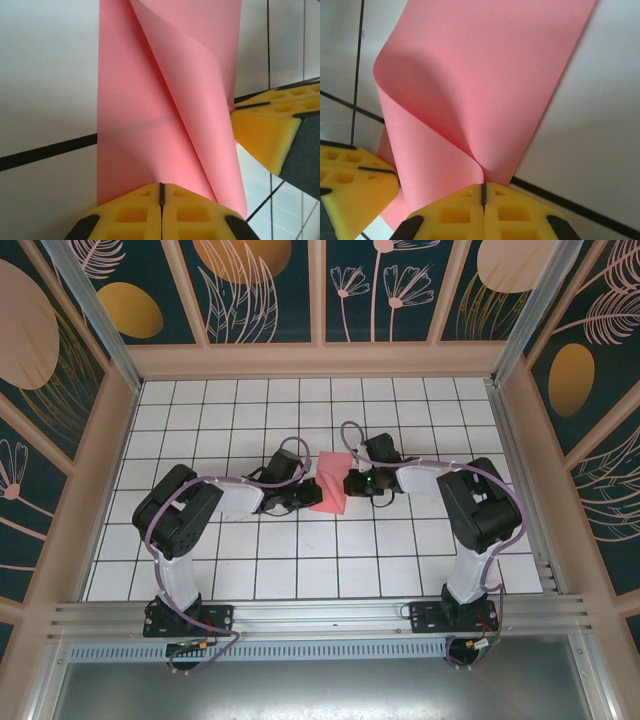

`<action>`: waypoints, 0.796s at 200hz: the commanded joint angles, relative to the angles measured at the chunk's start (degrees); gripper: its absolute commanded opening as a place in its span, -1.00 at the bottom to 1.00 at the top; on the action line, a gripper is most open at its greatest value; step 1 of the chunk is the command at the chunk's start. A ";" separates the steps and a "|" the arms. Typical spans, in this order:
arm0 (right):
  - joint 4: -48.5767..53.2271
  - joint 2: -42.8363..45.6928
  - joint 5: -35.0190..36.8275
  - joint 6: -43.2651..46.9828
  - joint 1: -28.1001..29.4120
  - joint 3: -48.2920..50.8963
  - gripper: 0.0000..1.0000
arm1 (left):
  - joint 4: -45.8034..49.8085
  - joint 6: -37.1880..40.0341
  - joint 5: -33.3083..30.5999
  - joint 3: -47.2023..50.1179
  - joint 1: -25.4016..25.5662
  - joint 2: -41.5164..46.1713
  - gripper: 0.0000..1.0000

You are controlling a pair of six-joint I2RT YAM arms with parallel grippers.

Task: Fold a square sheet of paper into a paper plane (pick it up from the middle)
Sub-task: Fold the triangle a second time at the center of the table.

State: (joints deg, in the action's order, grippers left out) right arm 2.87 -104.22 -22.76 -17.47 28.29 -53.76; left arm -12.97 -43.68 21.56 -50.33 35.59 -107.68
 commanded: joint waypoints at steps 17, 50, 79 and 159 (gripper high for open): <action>0.22 3.49 -0.44 -1.82 2.73 1.64 -0.94 | 15.09 6.42 -8.29 5.20 -0.43 3.76 -0.87; 0.20 3.27 -0.46 -2.30 6.80 1.46 -0.94 | 14.08 7.19 -7.40 6.90 -0.39 7.55 -0.87; -0.84 2.38 -0.42 -2.74 7.51 1.11 -0.94 | 10.82 6.43 -4.32 6.56 -0.44 9.01 -0.85; -0.75 -0.54 -0.63 -0.90 7.69 -1.99 -0.95 | 2.62 2.18 -6.33 9.52 -0.43 17.75 -0.74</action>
State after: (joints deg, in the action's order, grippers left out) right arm 2.81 -103.53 -22.76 -19.42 35.75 -54.24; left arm -6.28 -39.51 15.77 -41.91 35.53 -92.05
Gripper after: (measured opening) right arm 0.055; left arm 0.124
